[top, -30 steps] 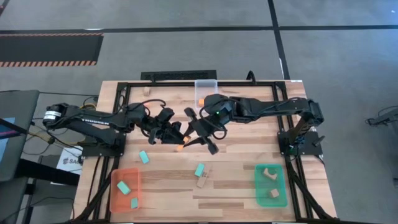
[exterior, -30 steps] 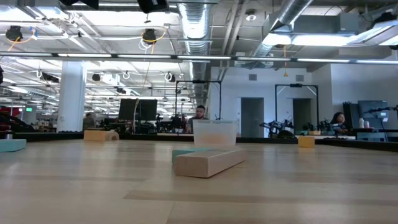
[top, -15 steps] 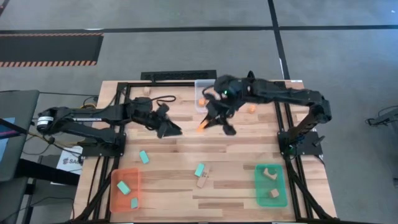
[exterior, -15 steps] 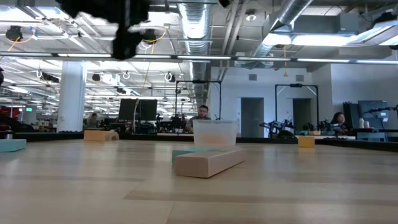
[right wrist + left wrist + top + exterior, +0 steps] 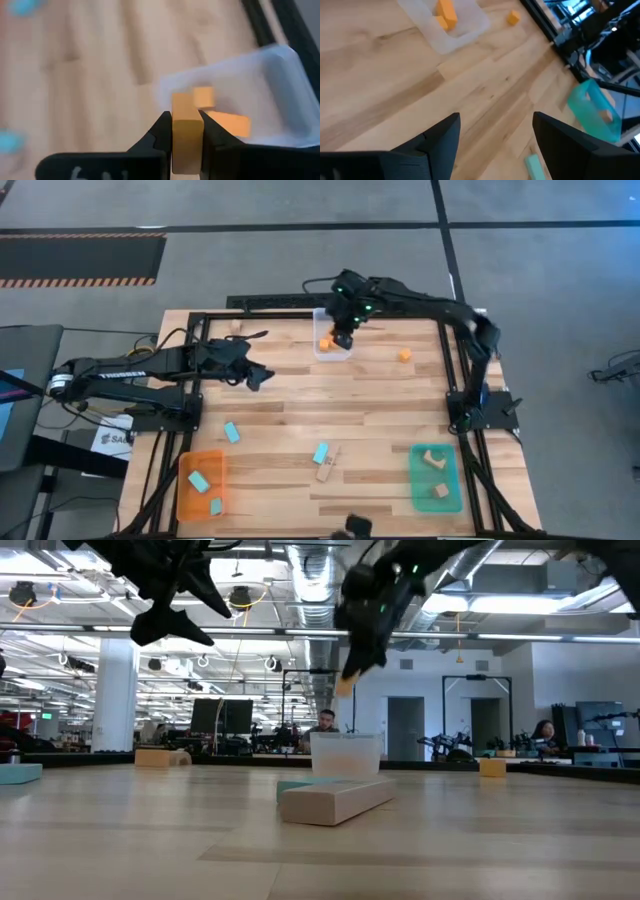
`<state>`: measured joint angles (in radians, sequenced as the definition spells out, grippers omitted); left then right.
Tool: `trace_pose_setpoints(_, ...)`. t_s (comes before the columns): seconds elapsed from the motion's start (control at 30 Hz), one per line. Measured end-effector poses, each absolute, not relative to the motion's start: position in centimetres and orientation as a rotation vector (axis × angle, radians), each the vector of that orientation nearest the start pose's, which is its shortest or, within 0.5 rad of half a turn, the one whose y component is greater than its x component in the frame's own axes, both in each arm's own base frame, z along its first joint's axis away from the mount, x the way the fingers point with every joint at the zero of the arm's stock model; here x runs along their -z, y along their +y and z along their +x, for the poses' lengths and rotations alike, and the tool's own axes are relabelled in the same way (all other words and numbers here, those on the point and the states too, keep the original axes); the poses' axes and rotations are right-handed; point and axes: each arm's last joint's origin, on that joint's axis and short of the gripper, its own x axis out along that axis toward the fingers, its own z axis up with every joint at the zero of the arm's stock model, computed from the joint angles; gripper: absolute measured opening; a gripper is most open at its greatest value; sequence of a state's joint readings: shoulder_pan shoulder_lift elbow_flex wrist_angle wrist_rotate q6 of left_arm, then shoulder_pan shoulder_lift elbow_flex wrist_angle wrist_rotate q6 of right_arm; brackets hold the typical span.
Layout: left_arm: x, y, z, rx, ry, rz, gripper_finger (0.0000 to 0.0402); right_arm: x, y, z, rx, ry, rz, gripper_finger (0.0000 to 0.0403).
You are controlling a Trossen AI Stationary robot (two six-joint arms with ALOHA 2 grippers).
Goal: Sort & place blocks by color
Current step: Put the orange block into the transparent white bin
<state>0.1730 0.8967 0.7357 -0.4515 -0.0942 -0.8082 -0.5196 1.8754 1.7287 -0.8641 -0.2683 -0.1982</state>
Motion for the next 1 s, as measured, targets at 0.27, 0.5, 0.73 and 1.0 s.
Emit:
trace_pose_setpoints(0.27,-27.2,3.6,18.6,-0.552,0.454,-0.835,0.0237,-24.1,-25.4,37.1,0.307,0.967,0.305,0.0064)
trace_pose_setpoints(0.5,-26.7,3.7,18.6,-0.601,0.485,-0.828,0.0238,-22.9,-27.9,37.9,0.362,0.965,0.367,0.0067)
trace_pose_setpoints(0.73,-26.4,4.4,18.3,-0.608,0.545,-0.709,0.0238,-23.5,-28.0,38.0,0.387,0.943,0.416,0.0113)
trace_pose_setpoints(1.0,-26.4,7.3,17.4,-0.559,0.589,-0.564,0.0238,-25.6,-27.9,37.0,0.426,0.892,0.511,0.0226)
